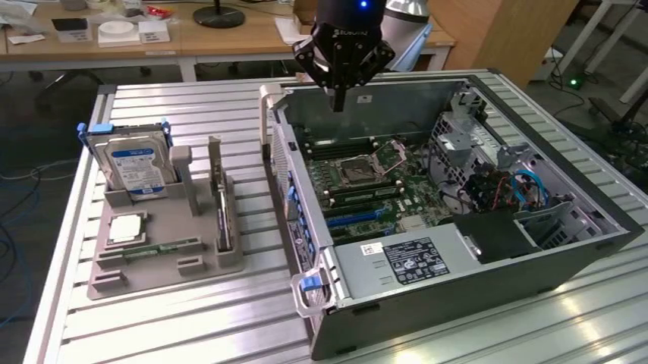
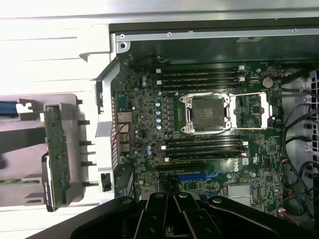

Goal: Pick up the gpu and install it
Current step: 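Reach for the gpu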

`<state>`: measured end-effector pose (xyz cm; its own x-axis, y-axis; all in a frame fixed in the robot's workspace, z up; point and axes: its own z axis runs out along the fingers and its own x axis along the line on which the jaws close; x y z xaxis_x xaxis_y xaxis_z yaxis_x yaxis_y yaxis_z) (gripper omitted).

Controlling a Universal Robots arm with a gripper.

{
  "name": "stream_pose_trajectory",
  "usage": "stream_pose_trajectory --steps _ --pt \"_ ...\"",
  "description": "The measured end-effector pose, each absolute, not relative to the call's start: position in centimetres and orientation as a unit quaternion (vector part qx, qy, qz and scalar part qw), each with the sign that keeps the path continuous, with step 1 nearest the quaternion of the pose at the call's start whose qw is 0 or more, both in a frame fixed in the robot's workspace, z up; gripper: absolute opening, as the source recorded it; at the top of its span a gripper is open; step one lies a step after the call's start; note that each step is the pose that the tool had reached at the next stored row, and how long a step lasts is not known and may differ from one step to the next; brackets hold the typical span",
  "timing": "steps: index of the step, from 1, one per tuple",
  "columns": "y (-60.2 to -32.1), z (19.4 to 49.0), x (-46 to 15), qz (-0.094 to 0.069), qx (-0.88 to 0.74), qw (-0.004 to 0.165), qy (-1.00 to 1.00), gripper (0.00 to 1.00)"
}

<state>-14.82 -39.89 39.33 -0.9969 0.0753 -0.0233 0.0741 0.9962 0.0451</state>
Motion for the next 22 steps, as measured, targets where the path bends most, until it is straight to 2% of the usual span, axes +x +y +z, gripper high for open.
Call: stream_pose_trajectory --steps 22 --pt "-39.9 39.3 -17.0 0.022 0.037 0.012 0.999 0.1"
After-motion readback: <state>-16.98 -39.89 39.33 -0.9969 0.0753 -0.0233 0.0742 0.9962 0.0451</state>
